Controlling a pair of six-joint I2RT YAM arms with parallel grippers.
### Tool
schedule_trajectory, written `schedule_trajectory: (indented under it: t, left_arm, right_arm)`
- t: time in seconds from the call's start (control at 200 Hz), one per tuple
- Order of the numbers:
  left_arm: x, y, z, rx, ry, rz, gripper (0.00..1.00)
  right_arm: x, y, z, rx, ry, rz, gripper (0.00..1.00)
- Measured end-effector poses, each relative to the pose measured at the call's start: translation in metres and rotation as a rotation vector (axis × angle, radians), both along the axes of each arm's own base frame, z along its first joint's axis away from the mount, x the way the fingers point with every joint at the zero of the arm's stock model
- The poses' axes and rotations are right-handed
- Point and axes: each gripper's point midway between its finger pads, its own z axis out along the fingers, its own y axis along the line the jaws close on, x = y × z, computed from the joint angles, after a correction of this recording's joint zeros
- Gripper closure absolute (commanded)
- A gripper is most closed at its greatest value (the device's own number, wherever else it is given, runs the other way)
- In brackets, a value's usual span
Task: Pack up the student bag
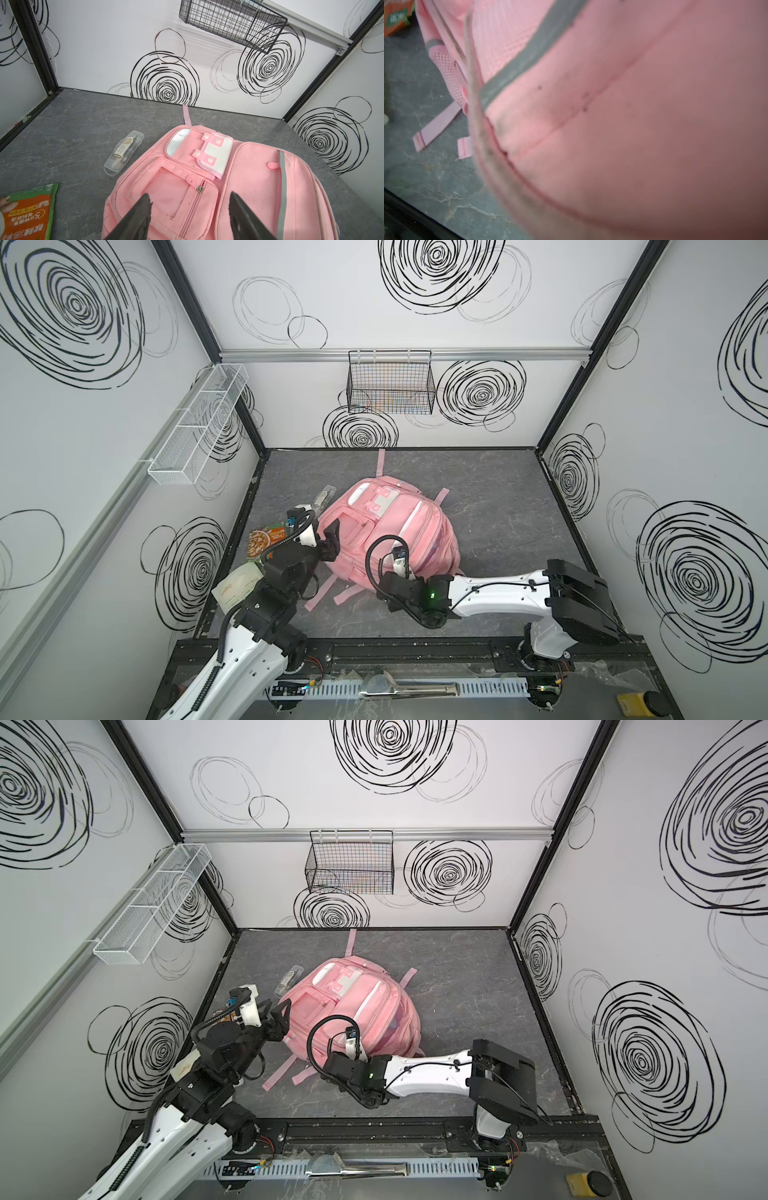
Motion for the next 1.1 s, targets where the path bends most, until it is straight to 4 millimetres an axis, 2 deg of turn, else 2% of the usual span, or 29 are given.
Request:
schedule_trajectory:
  t: [0.075,0.165,0.335,0.475,0.59,0.665,0.77,0.971,1.101]
  left_arm:
    - [0.001,-0.003,-0.002,0.009,0.008,-0.013,0.38]
    - [0.001,-0.012,-0.006,0.047,0.014,-0.068,0.38]
    - [-0.009,-0.054,-0.019,0.184,0.015,-0.328,0.39]
    - [-0.032,-0.101,-0.031,0.345,-0.021,-0.606,0.40]
    - [-0.063,-0.143,-0.040,0.508,-0.083,-0.854,0.39]
    - [-0.081,-0.162,-0.047,0.592,-0.119,-0.982,0.39]
    - [-0.091,-0.174,-0.058,0.667,-0.142,-1.084,0.40]
    - [-0.090,-0.180,-0.080,0.736,-0.115,-1.142,0.45]
    - [-0.091,-0.185,-0.082,0.732,-0.126,-1.171,0.47]
  right_arm:
    - [-0.002,0.000,0.004,0.014,0.000,0.022,1.00]
    - [-0.005,0.000,0.018,0.053,-0.001,0.052,1.00]
    - [-0.009,-0.006,0.047,0.136,0.004,0.104,1.00]
    - [-0.015,-0.017,0.055,0.159,0.019,0.169,1.00]
    - [-0.022,-0.021,0.060,0.159,0.007,0.244,1.00]
    - [-0.026,-0.023,0.065,0.162,-0.009,0.290,1.00]
    - [-0.029,-0.031,0.069,0.175,-0.034,0.327,1.00]
    - [-0.033,-0.045,0.074,0.253,-0.094,0.372,1.00]
    - [-0.036,-0.054,0.076,0.313,-0.142,0.394,1.00]
